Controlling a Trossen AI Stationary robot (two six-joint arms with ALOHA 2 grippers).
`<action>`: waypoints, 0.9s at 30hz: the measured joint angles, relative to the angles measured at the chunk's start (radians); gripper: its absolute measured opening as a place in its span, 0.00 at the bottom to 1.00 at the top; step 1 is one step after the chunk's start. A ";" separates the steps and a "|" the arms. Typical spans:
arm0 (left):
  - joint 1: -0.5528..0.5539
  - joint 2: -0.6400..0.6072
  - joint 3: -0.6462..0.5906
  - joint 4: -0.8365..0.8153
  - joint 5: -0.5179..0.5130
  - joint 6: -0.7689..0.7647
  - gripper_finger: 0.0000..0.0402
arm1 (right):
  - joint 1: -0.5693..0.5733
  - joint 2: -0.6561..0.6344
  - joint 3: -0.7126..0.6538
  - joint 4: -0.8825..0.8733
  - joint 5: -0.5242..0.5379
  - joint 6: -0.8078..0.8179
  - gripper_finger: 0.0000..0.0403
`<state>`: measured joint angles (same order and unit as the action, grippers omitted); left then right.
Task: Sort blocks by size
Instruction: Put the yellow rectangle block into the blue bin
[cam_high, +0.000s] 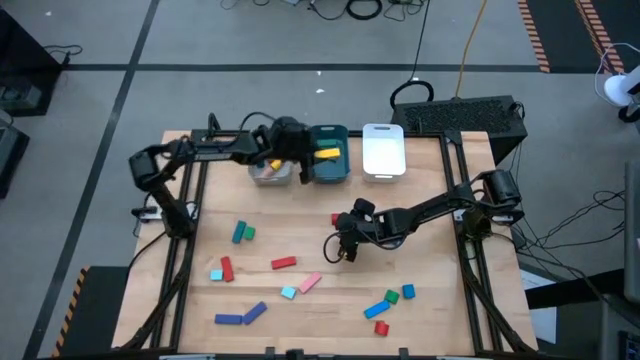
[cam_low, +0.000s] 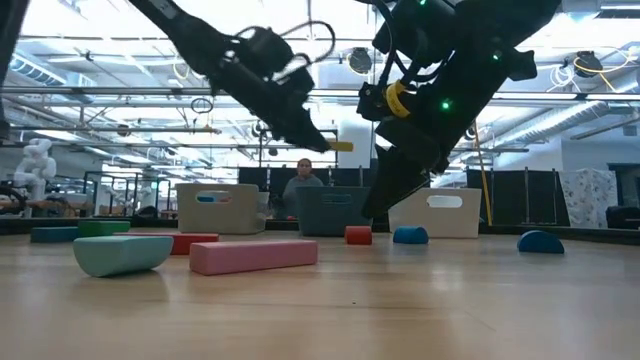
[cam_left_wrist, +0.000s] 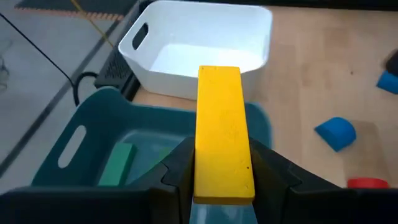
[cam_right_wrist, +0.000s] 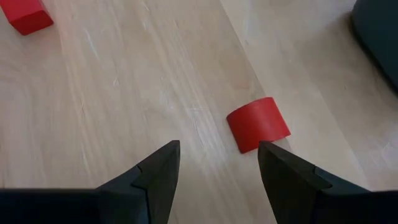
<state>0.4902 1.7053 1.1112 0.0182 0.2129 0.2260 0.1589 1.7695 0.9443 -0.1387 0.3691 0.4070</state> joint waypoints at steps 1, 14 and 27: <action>0.012 0.022 0.028 -0.021 0.015 0.000 0.29 | 0.000 0.000 0.000 0.000 0.000 -0.002 0.50; 0.075 0.271 0.299 -0.288 0.047 0.052 0.29 | 0.000 0.000 0.000 0.001 0.001 -0.006 0.50; 0.079 0.286 0.318 -0.323 0.041 0.071 0.38 | 0.000 0.000 0.000 0.002 0.001 -0.011 0.50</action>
<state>0.5693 1.9915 1.4288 -0.3046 0.2536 0.2970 0.1589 1.7695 0.9442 -0.1371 0.3698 0.3957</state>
